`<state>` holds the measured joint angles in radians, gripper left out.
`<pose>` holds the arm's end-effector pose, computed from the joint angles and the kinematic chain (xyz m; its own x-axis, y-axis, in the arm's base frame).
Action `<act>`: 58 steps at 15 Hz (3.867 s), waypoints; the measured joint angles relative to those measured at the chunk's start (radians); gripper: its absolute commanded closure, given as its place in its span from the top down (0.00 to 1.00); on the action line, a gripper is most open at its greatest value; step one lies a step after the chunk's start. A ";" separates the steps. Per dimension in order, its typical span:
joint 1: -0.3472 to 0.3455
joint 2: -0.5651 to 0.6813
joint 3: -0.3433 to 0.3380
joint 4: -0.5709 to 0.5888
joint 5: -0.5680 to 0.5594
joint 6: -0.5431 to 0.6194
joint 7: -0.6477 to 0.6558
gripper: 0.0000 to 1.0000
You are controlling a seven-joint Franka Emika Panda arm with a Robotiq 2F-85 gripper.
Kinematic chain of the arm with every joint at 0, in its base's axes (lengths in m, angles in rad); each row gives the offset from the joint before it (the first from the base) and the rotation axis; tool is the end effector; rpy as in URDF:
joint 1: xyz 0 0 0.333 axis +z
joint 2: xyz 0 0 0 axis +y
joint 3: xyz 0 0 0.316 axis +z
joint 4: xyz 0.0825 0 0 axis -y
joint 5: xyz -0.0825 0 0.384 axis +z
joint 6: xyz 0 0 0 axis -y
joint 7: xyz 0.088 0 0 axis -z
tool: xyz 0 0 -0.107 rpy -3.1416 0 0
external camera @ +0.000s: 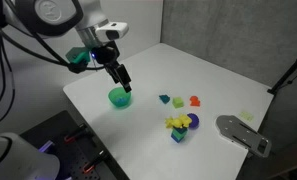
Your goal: Put the green toy in the green bowl
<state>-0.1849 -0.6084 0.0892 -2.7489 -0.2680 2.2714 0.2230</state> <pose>0.3542 -0.0426 0.4075 0.9762 -0.1485 0.1580 -0.1841 -0.9525 0.2426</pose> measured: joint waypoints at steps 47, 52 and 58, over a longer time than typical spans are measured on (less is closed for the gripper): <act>0.151 0.940 -0.151 0.502 0.198 0.461 0.088 1.00; 0.175 0.954 -0.167 0.534 0.198 0.426 0.088 1.00; 0.217 1.031 -0.180 0.705 0.198 0.266 0.093 1.00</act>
<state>0.0318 0.4226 -0.0903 -2.0442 -0.0704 2.5371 0.3165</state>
